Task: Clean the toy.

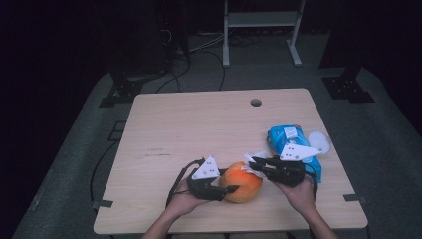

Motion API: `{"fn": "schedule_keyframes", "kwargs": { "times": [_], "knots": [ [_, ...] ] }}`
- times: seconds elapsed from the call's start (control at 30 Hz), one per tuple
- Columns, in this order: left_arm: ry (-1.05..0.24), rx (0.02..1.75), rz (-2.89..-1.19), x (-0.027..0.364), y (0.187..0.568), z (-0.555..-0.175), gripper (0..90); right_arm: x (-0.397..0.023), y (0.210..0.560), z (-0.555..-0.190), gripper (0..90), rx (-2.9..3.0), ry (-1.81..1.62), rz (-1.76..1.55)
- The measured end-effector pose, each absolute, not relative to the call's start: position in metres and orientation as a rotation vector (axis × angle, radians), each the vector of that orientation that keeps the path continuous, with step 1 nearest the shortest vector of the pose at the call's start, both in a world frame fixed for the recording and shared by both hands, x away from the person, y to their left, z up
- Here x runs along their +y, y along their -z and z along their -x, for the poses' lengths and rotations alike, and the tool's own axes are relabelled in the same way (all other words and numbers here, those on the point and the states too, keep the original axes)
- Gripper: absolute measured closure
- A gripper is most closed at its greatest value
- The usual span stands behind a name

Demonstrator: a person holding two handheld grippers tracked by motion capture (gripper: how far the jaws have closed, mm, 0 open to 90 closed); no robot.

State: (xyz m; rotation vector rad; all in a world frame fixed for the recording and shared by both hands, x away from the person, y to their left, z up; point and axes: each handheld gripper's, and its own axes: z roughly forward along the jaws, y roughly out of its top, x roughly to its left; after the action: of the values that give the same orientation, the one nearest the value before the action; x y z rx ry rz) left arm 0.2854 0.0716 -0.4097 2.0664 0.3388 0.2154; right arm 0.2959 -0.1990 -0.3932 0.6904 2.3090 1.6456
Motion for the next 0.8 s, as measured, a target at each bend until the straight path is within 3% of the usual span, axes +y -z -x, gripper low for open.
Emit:
{"fn": "schedule_keyframes", "kwargs": {
  "times": [0.23, 0.57, 0.8],
  "knots": [
    [-0.234, 0.306, -2.085, 0.066, 0.411, -0.279, 44.7, -0.169, 0.386, -0.282, 77.6, 2.356, -1.718, -0.551],
    [-0.221, 0.29, -2.087, 0.064, 0.414, -0.28, 42.9, -0.191, 0.394, -0.295, 77.6, 2.34, -1.654, -0.68],
    [-0.105, 0.357, -2.081, 0.066, 0.421, -0.293, 11.1, -0.183, 0.395, -0.292, 77.6, 2.362, -1.645, -0.631]
  ]
}}
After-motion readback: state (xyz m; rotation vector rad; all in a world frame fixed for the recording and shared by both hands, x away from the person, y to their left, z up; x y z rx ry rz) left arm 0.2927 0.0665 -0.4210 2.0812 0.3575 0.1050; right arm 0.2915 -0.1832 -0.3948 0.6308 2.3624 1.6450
